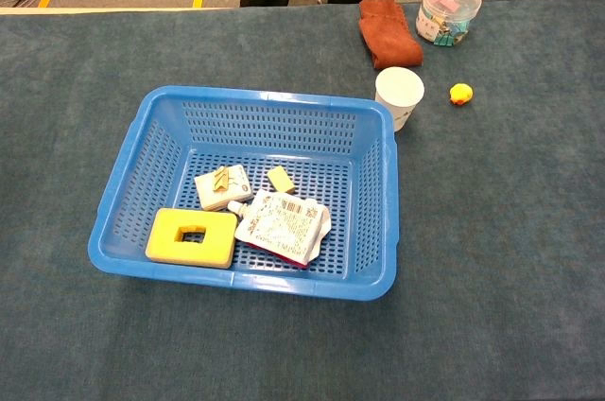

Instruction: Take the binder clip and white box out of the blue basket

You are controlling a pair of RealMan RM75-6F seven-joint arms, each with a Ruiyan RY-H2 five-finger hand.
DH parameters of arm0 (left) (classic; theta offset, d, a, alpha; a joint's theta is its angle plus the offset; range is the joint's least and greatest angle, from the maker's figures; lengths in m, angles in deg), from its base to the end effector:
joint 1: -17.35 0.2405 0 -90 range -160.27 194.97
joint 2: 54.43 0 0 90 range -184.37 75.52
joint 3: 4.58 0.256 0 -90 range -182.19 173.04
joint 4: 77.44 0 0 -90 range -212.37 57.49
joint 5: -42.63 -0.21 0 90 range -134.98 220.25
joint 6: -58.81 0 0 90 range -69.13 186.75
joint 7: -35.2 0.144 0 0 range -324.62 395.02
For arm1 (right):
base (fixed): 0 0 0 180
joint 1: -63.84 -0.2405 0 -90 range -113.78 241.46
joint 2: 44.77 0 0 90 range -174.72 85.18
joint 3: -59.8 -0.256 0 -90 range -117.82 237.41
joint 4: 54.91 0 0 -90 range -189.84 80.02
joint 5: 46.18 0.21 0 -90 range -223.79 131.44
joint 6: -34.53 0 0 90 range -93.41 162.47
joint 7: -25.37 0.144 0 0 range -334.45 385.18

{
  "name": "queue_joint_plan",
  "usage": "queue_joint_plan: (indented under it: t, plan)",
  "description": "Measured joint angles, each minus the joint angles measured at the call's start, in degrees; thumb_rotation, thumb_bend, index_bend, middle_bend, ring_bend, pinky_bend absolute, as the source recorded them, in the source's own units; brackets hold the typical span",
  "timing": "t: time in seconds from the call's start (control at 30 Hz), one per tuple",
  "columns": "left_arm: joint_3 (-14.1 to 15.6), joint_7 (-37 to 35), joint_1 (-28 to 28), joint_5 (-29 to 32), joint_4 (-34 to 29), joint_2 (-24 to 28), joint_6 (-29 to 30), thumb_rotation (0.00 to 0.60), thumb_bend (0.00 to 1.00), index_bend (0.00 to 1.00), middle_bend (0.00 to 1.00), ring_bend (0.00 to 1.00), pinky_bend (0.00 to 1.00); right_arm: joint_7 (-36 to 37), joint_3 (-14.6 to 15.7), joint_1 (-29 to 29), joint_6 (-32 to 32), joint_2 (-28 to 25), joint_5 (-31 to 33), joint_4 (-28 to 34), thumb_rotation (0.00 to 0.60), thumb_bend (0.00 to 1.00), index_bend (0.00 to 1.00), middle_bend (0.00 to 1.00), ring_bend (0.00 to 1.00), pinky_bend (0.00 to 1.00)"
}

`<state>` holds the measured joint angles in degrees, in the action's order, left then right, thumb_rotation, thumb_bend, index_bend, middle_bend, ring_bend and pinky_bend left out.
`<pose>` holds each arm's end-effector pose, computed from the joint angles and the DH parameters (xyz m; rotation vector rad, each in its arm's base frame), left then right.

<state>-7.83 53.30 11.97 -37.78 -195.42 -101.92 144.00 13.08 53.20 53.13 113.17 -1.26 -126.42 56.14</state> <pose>-0.2464 0.1769 0.2107 -1.3965 -0.8202 -0.7499 -0.2519 -0.2153 0.2333 1.4872 -0.7172 0.7444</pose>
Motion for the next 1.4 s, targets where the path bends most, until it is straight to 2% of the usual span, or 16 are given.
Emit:
queue_joint_plan:
  t: [0.63,0.87,1.4]
  plan:
    - [0.96,-2.27,0.51,-3.04,1.35,0.38,0.17,0.600,0.25,0.30,0.29,0.21,0.22,0.13,-0.25,-0.13,0.08,-0.80,-0.34,0.72,0.600,0.26,0.35,0.26,0.10,0.12]
    - [-0.16,-2.31,-1.60,-2.15,1.20,0.58,-2.29,0.600,0.25,0.30,0.29,0.21,0.22,0.35,-0.38,-0.40,-0.01,-0.66,-0.74,1.02,0.600,0.26,0.35,0.26,0.10,0.12]
    - [0.33,-8.16,-4.66,-7.30,1.43,3.06,-6.67,0.600,0.26,0.30,0.29,0.21,0.22,-2.40,-1.32,-2.08,-1.11,-0.35,-0.05,3.27,0.600,0.26,0.35,0.26,0.10,0.13]
